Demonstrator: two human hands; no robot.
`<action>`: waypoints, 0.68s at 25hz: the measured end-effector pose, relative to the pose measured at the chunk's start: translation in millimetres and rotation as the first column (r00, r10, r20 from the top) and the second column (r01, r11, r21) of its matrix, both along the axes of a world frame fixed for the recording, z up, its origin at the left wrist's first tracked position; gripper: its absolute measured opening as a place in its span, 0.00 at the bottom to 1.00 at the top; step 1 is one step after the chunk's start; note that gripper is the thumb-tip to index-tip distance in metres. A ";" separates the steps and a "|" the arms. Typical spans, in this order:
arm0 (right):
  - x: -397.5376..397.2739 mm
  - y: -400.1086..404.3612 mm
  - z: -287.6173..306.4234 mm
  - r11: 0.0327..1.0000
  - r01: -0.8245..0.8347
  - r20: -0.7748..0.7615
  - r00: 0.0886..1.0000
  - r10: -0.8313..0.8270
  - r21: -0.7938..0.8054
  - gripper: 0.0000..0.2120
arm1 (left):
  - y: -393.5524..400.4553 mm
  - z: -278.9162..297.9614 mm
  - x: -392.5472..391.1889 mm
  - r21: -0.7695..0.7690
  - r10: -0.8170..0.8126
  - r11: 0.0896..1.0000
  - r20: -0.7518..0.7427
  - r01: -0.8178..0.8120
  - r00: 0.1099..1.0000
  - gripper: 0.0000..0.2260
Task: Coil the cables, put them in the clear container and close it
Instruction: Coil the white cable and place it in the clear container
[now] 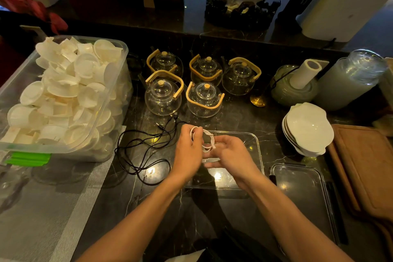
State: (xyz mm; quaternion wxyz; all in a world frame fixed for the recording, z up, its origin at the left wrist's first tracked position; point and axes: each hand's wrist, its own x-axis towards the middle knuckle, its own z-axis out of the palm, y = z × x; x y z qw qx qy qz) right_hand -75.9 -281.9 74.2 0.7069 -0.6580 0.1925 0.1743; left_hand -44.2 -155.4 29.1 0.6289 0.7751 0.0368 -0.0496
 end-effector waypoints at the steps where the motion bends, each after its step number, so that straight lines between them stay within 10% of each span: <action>1: -1.5 1.9 -0.5 0.999 -0.028 0.002 1.000 0.028 -0.034 0.16 | 0.0 -0.9 0.2 -0.015 0.019 1.000 -0.013 -0.020 1.000 0.07; 7: -16.1 8.4 -5.5 0.997 -0.079 0.027 0.997 0.078 0.027 0.13 | -4.8 6.1 9.7 -0.157 0.103 0.980 -0.117 -0.121 0.988 0.09; 17: 2.2 -16.9 -8.8 0.984 -0.085 0.116 0.988 0.104 -0.154 0.08 | -0.3 16.6 12.5 -0.182 -0.286 0.949 -0.147 0.258 0.947 0.13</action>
